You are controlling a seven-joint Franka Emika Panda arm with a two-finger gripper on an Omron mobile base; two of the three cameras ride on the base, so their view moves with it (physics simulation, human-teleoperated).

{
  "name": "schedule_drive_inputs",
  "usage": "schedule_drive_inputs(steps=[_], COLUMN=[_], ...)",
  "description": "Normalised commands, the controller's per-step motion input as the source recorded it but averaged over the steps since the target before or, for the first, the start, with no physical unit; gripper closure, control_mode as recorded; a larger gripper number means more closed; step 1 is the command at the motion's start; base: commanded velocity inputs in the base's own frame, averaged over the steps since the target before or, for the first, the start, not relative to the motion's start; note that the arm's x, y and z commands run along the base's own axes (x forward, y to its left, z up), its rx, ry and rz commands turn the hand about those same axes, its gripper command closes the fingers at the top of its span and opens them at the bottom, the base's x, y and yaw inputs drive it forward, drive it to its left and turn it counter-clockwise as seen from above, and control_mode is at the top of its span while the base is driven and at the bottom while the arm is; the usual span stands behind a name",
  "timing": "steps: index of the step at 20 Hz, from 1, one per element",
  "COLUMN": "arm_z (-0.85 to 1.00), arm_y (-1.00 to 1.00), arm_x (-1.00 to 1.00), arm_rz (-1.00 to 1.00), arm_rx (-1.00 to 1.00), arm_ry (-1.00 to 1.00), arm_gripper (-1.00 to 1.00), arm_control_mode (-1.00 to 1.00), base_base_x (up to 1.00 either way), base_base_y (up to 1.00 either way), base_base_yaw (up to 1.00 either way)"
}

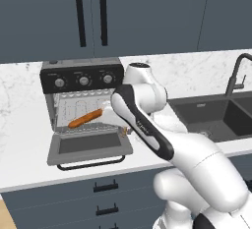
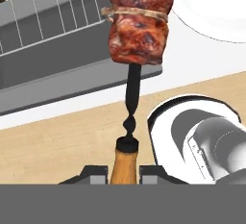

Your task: Pick up the kebab skewer and baguette bread, and place them inside the toaster oven. Close the toaster oven door and start by setting the timer.

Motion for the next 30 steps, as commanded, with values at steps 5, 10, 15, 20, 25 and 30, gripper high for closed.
schedule_drive_inputs(steps=[5, 10, 15, 20, 25, 30], arm_z=[0.04, 0.00, -0.02, -0.06, -0.23, -0.19], arm_y=[0.26, 0.10, 0.23, 0.10, -0.01, 0.00], arm_x=[0.41, 0.33, 0.07, 0.08, 0.15, 0.28], arm_rz=[0.00, 0.00, 0.00, 0.00, 0.00, 0.00], arm_rx=[-0.02, -0.02, -0.02, -0.03, -0.08, -0.05], arm_ry=[0.13, 0.16, 0.08, 0.04, 0.03, 0.01], arm_gripper=[1.00, 1.00, 1.00, 1.00, 1.00, 1.00], arm_control_mode=[-1.00, -1.00, -1.00, -1.00, -1.00, -1.00], base_base_x=[0.00, 0.00, 0.00, 0.00, 0.00, 0.00], base_base_y=[0.00, 0.00, 0.00, 0.00, 0.00, 0.00], base_base_yaw=[0.00, 0.00, 0.00, 0.00, 0.00, 0.00])
